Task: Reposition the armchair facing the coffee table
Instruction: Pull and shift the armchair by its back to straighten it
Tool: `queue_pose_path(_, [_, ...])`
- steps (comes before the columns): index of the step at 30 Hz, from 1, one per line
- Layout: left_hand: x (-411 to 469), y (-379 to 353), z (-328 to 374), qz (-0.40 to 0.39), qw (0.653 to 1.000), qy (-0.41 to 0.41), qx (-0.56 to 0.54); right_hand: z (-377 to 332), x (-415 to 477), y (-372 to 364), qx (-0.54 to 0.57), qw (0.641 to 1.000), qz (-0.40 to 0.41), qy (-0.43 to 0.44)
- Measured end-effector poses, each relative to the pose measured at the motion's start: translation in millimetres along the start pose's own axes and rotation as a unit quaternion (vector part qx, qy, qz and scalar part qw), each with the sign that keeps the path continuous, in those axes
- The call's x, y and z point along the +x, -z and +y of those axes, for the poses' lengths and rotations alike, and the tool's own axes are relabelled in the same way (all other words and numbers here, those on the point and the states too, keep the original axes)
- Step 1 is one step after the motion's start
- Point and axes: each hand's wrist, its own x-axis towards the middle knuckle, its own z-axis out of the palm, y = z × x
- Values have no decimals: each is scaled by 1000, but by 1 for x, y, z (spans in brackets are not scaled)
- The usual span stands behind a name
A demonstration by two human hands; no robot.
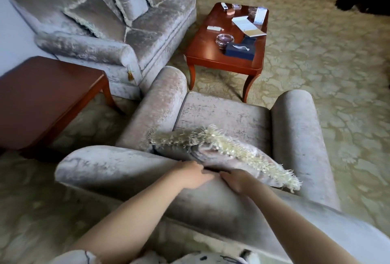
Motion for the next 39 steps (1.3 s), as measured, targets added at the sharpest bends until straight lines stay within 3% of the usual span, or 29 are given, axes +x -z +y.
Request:
queue_pose_path(5, [-32,27,-138,29,995,56,73,-108,22,-25,-5,999,40,35])
queue_pose_path(8, [-42,35,-174,29,994,62,90,-159,31,-35,-12,998,21,54])
queue_pose_path(11, [-34,38,-181,8,995,47,85,-191,42,-40,-22,1000,12,14])
queue_pose_path(17, [5,49,-190,-63,992,23,110,-205,62,-41,-58,996,-33,56])
queue_pose_path(20, [24,53,-193,-89,994,36,61,-206,72,-39,-60,997,-29,43])
queue_pose_path(26, [39,75,-210,-39,996,50,56,-225,88,-19,27,998,-11,50])
queue_pose_path(33, [7,60,-223,-15,994,47,102,-232,80,-27,6,1000,-2,11])
queue_pose_path(39, [-2,66,-219,-4,994,37,98,-225,57,-29,43,997,68,-5])
